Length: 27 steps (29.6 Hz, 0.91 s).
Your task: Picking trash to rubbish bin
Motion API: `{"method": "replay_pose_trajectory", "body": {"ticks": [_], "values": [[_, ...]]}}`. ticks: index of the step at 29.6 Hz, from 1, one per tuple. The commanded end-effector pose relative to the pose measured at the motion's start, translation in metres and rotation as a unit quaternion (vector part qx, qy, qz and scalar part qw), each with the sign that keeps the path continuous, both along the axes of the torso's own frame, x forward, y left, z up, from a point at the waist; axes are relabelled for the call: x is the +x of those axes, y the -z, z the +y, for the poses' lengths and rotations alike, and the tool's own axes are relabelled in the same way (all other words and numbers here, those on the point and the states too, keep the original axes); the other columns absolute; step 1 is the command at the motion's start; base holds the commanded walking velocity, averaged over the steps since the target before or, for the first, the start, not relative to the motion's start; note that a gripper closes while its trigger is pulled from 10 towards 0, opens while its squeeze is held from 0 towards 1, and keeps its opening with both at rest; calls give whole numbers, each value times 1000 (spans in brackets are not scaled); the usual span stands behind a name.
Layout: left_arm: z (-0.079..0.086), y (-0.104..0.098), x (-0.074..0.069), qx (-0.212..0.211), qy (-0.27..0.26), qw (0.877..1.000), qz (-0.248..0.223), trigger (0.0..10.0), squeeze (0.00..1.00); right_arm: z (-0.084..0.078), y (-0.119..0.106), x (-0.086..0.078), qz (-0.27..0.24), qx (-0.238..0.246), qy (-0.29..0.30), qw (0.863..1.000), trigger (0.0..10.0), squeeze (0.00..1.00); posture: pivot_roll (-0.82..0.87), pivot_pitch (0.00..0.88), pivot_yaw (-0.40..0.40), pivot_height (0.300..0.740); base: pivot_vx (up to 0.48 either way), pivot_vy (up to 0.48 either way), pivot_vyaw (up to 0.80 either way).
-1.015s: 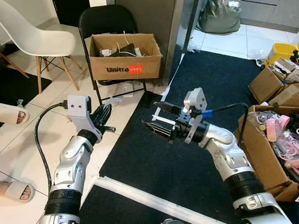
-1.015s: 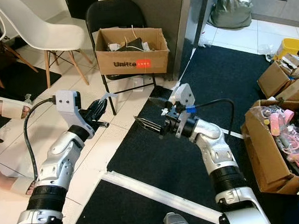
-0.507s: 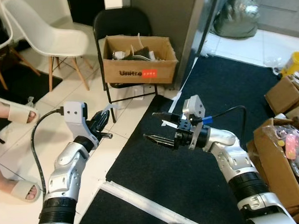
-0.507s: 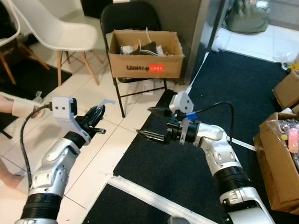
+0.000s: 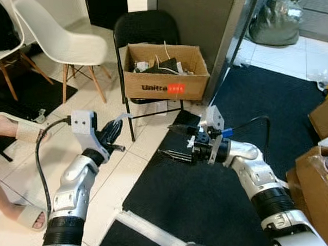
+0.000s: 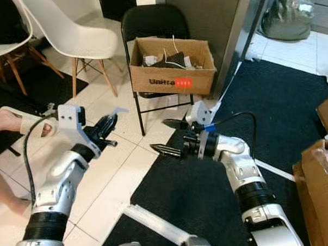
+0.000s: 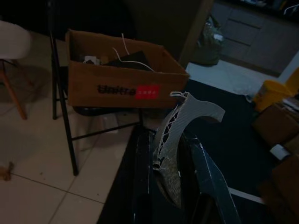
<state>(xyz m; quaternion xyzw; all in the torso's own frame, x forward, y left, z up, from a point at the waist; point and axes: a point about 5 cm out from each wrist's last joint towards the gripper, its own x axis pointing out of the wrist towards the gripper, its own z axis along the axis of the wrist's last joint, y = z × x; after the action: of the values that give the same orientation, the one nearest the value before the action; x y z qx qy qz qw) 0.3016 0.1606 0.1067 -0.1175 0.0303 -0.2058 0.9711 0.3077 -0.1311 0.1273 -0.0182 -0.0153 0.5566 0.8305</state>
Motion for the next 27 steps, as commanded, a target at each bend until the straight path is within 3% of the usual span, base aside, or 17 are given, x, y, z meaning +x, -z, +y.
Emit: {"method": "replay_pose_trajectory", "body": {"ticks": [1, 13, 27], "values": [[-1, 0, 0, 0, 5, 1000, 4, 10000, 0, -3, 2, 0, 4, -4, 3, 1000, 10000, 0, 35, 0, 14, 740, 337, 0, 0], [-1, 0, 0, 0, 8, 1000, 4, 10000, 0, -3, 3, 0, 3, -5, 1, 1000, 10000, 0, 35, 0, 15, 740, 338, 0, -735], [-1, 0, 0, 3, 9, 1000, 4, 10000, 0, -3, 2, -1, -2, -7, 0, 1000, 10000, 0, 36, 0, 11, 740, 337, 0, 0]]}}
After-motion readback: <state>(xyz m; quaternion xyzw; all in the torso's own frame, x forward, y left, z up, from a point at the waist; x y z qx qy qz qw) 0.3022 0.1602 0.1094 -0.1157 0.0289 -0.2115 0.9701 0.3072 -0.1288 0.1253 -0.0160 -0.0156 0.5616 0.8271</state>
